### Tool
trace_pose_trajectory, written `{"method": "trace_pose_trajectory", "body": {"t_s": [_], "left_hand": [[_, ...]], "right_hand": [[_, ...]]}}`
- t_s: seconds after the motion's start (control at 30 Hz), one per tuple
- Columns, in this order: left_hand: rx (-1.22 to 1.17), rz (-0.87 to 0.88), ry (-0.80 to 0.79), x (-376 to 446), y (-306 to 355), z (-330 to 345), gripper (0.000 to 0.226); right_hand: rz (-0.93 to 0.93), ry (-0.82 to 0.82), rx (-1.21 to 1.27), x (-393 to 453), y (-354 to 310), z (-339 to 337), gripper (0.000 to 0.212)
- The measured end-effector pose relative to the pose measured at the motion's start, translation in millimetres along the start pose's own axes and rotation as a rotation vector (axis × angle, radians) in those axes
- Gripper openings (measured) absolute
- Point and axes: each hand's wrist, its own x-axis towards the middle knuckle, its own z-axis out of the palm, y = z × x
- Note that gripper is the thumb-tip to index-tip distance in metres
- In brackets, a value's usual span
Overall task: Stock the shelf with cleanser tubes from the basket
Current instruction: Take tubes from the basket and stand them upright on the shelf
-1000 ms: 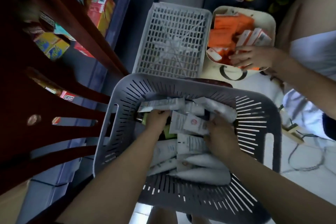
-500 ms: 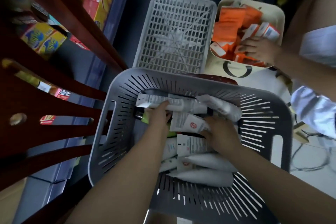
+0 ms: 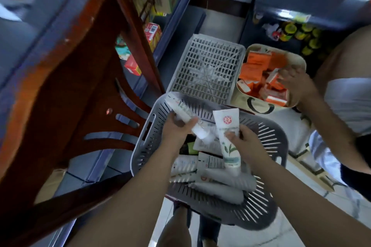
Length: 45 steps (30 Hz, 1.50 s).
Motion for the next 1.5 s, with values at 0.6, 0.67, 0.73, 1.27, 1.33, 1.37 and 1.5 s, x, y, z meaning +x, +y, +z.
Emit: {"method": "trace_pose_trajectory", "body": {"t_s": [0.6, 0.67, 0.73, 1.27, 1.33, 1.37, 1.5], "left_hand": [[-0.053, 0.609, 0.092, -267, 203, -106, 0.052], [-0.126, 0.698, 0.122, -300, 220, -133, 0.049], [-0.177, 0.791, 0.165, -334, 233, -160, 0.040], [-0.315, 1.135, 0.713, -568, 198, -393, 0.021], [-0.282, 1.168, 0.755, -594, 188, -419, 0.023], [-0.271, 1.179, 0.778, -605, 182, -431, 0.020], [-0.270, 1.197, 0.847, -646, 165, -480, 0.010]], "right_hand": [[-0.475, -0.238, 0.434, -199, -281, 29, 0.012], [-0.562, -0.303, 0.455, -227, -310, 43, 0.012], [-0.642, -0.381, 0.464, -258, -336, 59, 0.011], [-0.917, -1.020, 0.453, -496, -390, 273, 0.015], [-0.946, -1.106, 0.435, -523, -388, 297, 0.015], [-0.965, -1.134, 0.425, -534, -388, 308, 0.016], [-1.026, -1.210, 0.390, -575, -392, 347, 0.018]]}}
